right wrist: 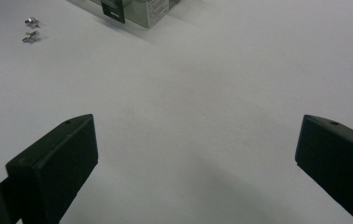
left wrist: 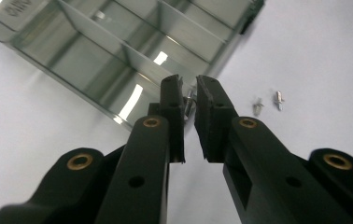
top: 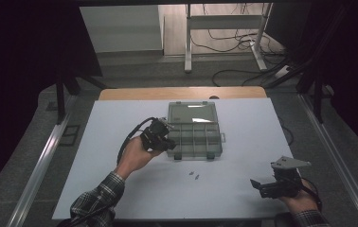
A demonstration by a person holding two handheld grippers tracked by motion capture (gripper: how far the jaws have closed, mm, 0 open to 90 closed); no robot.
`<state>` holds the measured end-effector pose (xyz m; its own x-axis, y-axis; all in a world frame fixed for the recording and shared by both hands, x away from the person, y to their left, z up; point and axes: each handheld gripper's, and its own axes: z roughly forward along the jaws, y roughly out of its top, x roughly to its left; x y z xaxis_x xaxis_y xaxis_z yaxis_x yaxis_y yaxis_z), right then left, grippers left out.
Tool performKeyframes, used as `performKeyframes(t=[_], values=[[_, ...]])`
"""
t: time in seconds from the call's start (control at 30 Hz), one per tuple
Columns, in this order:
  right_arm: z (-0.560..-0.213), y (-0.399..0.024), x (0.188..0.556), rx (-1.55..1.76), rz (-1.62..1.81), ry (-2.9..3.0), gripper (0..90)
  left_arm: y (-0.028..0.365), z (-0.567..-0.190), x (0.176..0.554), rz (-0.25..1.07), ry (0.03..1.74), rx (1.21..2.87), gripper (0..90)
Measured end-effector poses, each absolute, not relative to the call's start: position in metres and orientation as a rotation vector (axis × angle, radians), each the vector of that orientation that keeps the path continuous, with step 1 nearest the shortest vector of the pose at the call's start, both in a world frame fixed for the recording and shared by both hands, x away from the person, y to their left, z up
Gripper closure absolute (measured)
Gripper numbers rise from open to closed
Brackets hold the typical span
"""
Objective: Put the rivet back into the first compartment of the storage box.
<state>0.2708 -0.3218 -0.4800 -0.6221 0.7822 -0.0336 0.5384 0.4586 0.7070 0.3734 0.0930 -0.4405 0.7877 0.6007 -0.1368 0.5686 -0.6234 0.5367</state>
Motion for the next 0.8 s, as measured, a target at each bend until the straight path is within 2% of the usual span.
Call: performKeyframes(t=[0.8], values=[[-0.480, -0.320, 0.272, 1.111, 0.967, 2.363, 0.0, 0.092, -0.441, 0.424, 0.149, 0.952, 2.376, 81.7]])
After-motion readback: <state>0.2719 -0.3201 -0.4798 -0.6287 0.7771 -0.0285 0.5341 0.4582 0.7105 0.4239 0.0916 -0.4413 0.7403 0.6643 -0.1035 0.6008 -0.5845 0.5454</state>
